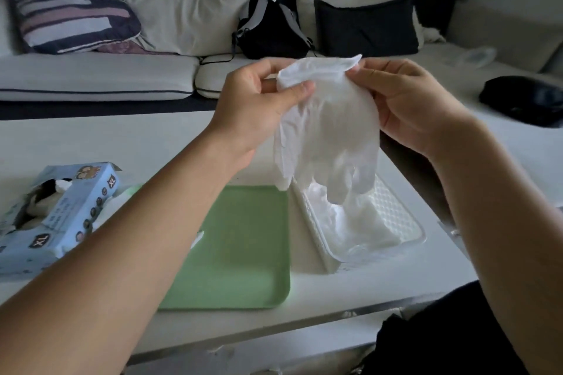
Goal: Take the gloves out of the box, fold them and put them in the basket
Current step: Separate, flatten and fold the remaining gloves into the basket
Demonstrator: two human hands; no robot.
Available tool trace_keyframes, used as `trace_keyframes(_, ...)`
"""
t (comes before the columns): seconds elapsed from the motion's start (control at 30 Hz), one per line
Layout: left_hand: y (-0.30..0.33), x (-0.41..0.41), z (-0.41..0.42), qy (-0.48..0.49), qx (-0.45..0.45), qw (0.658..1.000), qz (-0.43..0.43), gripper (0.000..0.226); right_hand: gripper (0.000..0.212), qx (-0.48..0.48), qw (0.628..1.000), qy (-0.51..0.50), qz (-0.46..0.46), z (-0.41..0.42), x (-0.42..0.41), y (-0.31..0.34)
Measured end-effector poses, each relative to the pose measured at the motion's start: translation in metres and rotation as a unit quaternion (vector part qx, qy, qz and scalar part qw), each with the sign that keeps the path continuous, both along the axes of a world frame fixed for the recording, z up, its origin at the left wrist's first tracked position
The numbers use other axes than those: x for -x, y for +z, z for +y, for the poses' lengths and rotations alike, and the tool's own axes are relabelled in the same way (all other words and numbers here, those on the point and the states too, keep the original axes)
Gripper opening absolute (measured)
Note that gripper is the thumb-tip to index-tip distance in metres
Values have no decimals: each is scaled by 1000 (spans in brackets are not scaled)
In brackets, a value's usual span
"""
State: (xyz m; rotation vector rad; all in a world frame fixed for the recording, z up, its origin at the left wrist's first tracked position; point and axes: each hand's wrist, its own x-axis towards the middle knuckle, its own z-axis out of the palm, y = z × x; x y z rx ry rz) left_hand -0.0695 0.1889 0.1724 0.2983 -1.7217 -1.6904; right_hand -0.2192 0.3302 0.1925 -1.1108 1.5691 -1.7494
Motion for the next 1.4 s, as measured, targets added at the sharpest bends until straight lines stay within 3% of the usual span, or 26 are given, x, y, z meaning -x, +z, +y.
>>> trace_keyframes(0.33,-13,59,14,11,0,991,-132,20,30,-73,993,-93,-10,13,47,-26)
trace_keyframes(0.63,-18,76,6,11,50,998,-48,20,22,50,994,-53,83,15,70,-28)
trace_keyframes(0.8,-67,71,12,21,189,970,-148,20,10,-92,993,-47,61,35,83,-81)
trace_keyframes(0.87,-90,63,20,-12,232,952,-199,14,15,-199,971,-20,132,48,86,-98)
trace_keyframes(1.0,-121,48,46,-77,294,919,-252,12,15,-386,873,67,290,66,81,-108)
trace_keyframes(1.17,-139,43,67,-138,431,831,-323,11,13,-437,830,100,332,72,71,-104)
trace_keyframes(1.27,-140,44,71,-177,439,802,-364,10,14,-471,796,137,353,72,64,-101)
trace_keyframes(1.4,-127,44,71,-243,429,756,-430,32,18,-526,757,184,341,71,58,-100)
